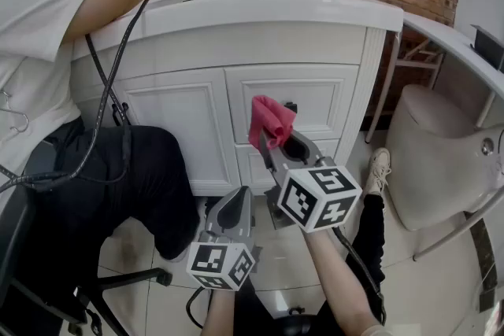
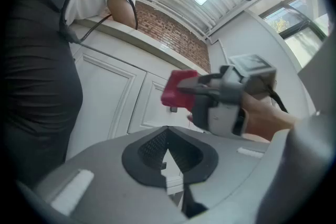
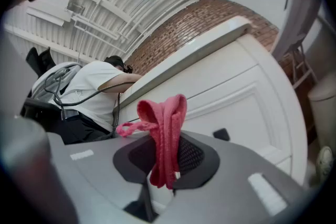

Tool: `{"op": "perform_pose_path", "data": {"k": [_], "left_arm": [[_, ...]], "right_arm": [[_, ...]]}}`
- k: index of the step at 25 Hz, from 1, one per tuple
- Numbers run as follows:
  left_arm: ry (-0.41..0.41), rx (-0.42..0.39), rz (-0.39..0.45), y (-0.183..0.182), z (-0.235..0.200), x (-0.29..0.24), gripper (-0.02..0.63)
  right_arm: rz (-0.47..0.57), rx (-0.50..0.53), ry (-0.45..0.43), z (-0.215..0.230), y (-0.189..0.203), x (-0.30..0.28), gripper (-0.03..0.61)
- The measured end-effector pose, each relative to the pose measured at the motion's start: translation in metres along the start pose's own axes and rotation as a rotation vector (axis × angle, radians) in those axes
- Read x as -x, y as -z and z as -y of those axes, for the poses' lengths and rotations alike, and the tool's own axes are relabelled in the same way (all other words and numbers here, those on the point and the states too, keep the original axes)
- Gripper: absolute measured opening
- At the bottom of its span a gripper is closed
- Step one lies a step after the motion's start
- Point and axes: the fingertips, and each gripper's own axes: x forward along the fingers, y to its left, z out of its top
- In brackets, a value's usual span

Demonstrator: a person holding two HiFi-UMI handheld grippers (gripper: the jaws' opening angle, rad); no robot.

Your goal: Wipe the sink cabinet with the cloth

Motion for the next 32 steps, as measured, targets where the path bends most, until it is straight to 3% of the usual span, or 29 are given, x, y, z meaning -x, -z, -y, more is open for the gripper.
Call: {"op": "perform_pose_path", "data": {"k": [4, 8, 14, 18, 22, 25, 32], "left_arm": [[0.0, -0.003, -0.012, 0.004, -0.006, -0.002, 0.014], [-0.021, -0.016, -0.031, 0.001, -0.015, -0.012, 0.014], [-0.01, 0.004, -0.092, 0.019, -0.007, -0.027, 0.014], [0.008, -0.032, -0.123, 0.036, 0.013, -0.044, 0.014], [0.024, -0.044, -0.122, 0.041, 0.028, -0.055, 0.014], [-0.009, -0.034, -0.11, 0.04, 0.021, -0.053, 0.014], [-0.106, -0.012, -0.113, 0.04, -0.031, -0.02, 0.014]], "right_arm": [[-0.083, 0.131, -0.02, -0.025, 0.002, -0.072, 0.064], [-0.094, 0.15, 0.02, -0.011, -0.01, -0.092, 0.064], [-0.034, 0.111, 0.237, 0.096, -0.046, -0.029, 0.064], [0.006, 0.085, 0.403, 0.182, -0.073, 0.027, 0.063], [0.033, 0.071, 0.48, 0.22, -0.085, 0.062, 0.061], [0.034, 0.066, 0.426, 0.195, -0.075, 0.06, 0.061], [-0.063, 0.083, 0.093, 0.043, 0.009, -0.027, 0.063]]}}
